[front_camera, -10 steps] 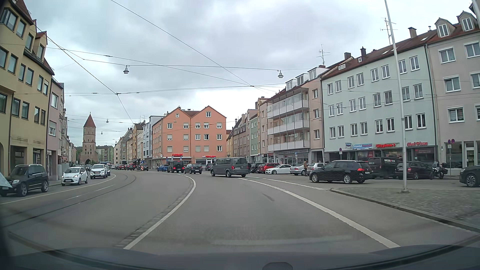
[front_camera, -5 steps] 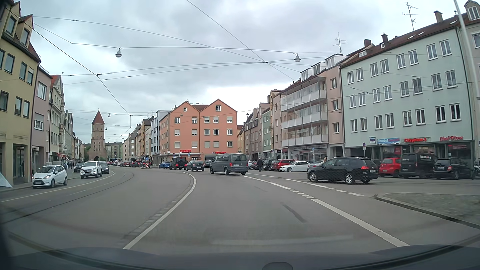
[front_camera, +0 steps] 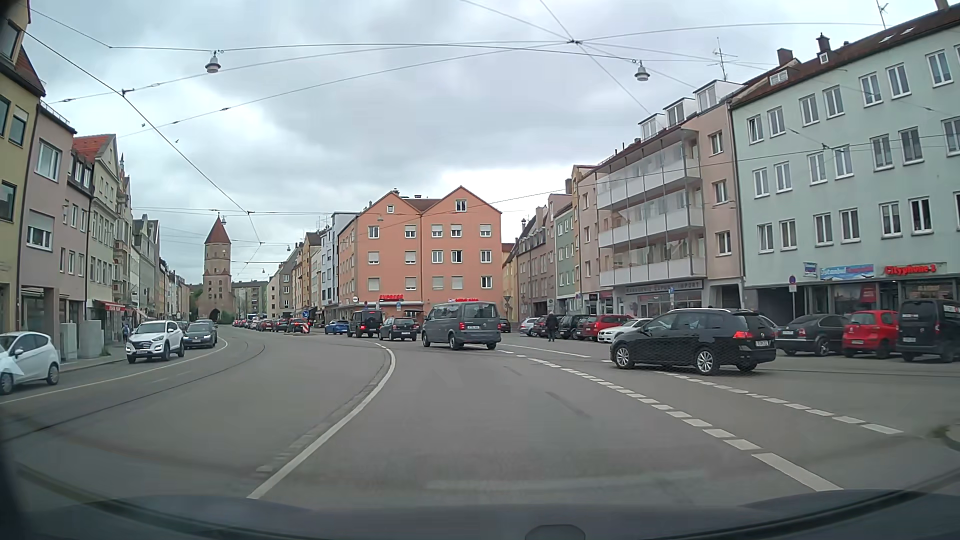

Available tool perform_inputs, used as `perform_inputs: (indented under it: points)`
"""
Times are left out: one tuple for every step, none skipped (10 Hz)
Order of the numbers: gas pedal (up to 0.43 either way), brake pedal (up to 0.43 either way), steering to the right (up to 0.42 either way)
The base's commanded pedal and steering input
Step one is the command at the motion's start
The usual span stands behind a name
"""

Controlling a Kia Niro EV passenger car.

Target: Follow the waypoints while adhering to traffic rules and regulations

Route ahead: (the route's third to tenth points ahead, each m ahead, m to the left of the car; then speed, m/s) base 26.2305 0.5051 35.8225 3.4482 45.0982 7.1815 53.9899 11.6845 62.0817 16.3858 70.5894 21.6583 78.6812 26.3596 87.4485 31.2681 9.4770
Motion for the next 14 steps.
perform_inputs:
  points:
    - [0.000, 0.000, -0.049]
    - [0.000, 0.000, -0.047]
    - [0.000, 0.079, -0.044]
    - [0.000, 0.152, -0.043]
    - [0.000, 0.195, -0.041]
    - [0.000, 0.226, -0.041]
    - [0.000, 0.232, -0.041]
    - [0.000, 0.226, -0.041]
    - [0.000, 0.232, -0.041]
    - [0.000, 0.238, -0.041]
    - [0.000, 0.250, -0.041]
    - [0.000, 0.256, -0.041]
    - [0.000, 0.256, -0.041]
    - [0.000, 0.256, -0.041]
